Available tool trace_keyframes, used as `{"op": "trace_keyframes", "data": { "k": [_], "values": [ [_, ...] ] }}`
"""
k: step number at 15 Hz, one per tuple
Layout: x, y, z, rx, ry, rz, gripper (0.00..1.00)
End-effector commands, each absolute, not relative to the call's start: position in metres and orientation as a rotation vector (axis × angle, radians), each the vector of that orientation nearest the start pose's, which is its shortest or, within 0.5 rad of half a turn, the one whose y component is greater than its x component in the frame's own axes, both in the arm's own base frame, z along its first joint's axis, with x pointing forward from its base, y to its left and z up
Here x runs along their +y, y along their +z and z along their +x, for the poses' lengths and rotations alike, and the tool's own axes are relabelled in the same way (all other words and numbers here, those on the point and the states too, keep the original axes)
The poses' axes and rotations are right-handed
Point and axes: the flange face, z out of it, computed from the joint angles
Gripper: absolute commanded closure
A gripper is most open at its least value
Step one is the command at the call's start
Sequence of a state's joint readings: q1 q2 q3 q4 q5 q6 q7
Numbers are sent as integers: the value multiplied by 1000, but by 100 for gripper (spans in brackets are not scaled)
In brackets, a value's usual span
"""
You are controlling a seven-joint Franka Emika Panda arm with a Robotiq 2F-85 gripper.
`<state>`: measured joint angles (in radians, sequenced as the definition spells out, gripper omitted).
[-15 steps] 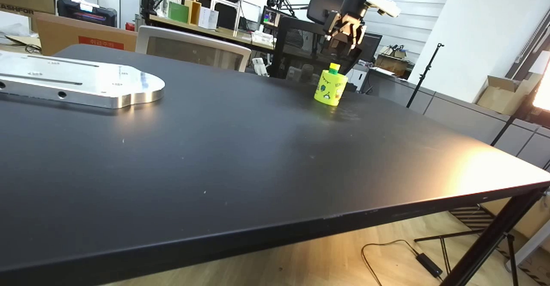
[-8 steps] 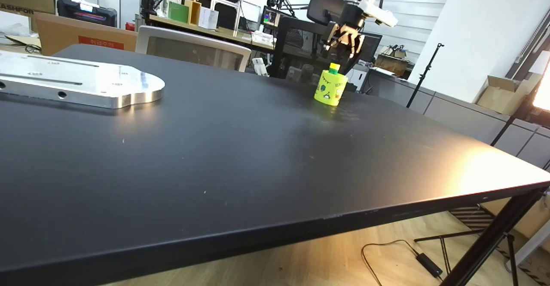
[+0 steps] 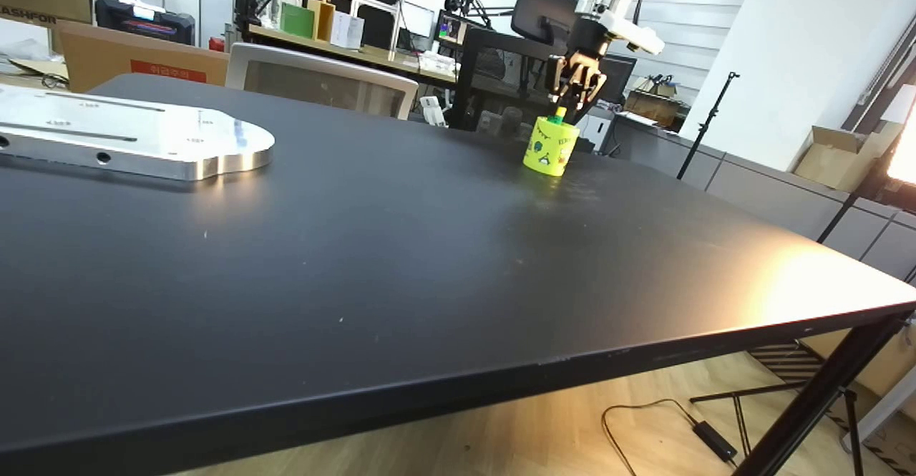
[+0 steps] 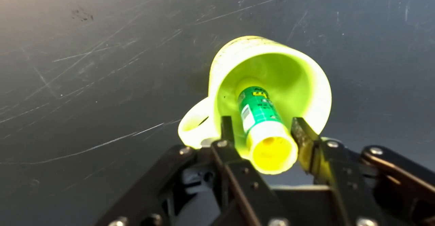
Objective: Remove the glue stick from the yellow cup
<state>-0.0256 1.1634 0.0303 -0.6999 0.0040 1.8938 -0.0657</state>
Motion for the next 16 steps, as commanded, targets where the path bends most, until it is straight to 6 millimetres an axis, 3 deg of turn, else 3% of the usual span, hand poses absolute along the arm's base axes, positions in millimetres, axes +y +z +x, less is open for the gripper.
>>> {"op": "trace_keyframes", "data": {
  "k": [1, 3, 6, 13, 16],
  "values": [
    [-14, 252, 806, -58, -32, -3096, 81],
    [-14, 260, 806, -60, -28, -3096, 91],
    [-12, 281, 804, -73, -19, -3101, 91],
    [-5, 364, 796, -166, -78, -3146, 91],
    [-9, 391, 788, -175, -74, -3171, 91]
  ]
}}
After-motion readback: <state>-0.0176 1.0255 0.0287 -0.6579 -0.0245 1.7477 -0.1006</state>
